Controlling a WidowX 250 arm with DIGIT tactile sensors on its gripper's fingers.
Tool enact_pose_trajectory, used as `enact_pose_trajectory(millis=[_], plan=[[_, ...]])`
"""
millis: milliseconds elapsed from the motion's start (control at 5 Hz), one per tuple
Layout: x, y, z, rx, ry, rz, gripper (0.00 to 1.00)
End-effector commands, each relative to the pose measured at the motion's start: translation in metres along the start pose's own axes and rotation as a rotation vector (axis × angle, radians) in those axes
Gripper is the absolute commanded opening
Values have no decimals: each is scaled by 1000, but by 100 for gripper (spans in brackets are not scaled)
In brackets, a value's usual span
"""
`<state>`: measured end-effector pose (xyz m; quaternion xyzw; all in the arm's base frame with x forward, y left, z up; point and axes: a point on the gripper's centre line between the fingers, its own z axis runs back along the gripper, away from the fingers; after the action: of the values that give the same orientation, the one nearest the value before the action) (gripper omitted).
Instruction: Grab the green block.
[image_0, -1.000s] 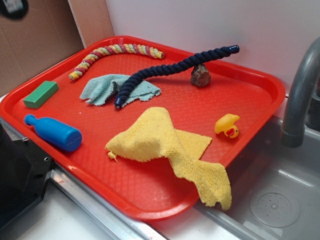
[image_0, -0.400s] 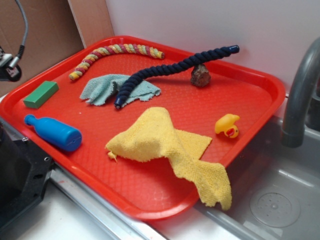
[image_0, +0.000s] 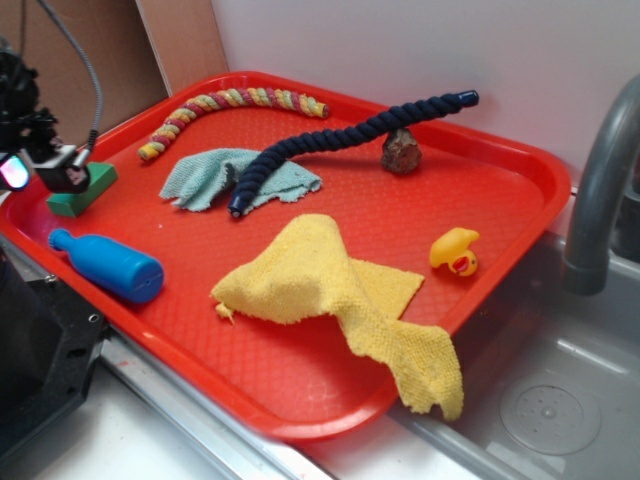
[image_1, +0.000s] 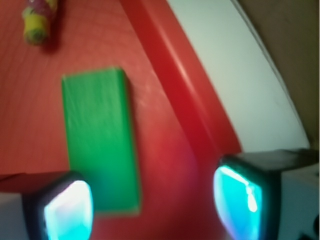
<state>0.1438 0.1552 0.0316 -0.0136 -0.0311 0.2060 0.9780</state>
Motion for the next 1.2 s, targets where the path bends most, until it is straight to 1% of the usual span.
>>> enact_pose_trajectory(millis=[0,200,400,600,800,1000], plan=[[8,-40,8,113,41,-14,100],[6,-45,6,104,42,-44,100],[-8,-33,5,78,52,-84,100],[-17,-21,22,82,15,-107,100],[-17,-16,28,73,0,-109,100],[-10,-16,12,76,50,-126,100]])
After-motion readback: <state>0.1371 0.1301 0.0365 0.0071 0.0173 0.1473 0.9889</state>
